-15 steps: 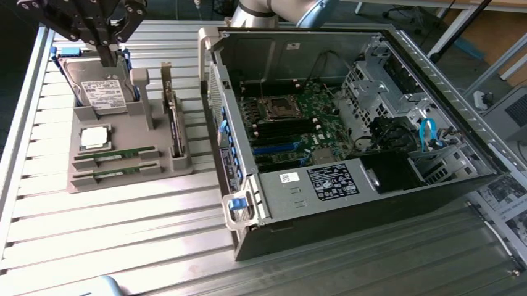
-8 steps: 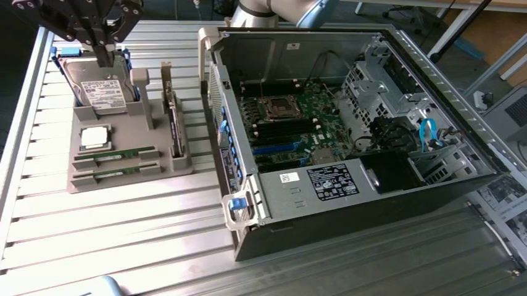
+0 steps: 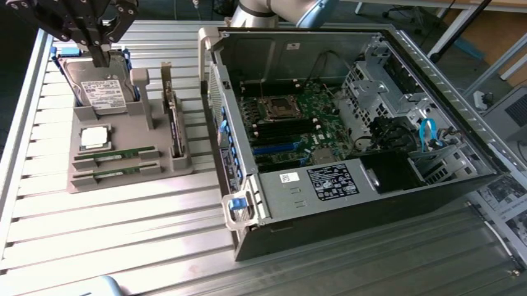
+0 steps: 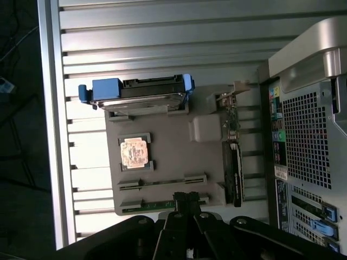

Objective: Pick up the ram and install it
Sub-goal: 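Reach for the ram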

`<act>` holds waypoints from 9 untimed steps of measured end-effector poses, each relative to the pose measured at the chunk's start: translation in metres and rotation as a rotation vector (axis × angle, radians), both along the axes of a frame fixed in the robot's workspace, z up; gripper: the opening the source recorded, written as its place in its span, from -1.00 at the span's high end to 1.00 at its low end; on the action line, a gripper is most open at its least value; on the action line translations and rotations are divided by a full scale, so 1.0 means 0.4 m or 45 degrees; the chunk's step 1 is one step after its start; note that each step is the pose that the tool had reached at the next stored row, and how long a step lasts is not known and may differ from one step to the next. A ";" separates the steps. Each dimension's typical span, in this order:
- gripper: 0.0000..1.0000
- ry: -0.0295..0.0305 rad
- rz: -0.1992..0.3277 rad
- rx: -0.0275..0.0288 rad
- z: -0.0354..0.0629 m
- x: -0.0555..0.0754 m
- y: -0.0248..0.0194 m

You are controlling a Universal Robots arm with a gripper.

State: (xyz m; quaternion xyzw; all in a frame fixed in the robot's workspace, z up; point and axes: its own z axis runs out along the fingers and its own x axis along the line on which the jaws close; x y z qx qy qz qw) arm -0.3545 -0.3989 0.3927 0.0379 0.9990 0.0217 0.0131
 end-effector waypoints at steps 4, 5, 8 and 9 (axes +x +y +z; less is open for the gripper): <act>0.79 -0.0001 0.000 0.0000 0.000 -0.006 0.000; 0.79 0.0000 0.000 -0.0001 0.000 -0.008 0.000; 0.79 0.0000 0.000 0.0000 0.000 -0.014 0.000; 0.79 0.0001 0.000 -0.0001 0.000 -0.015 0.000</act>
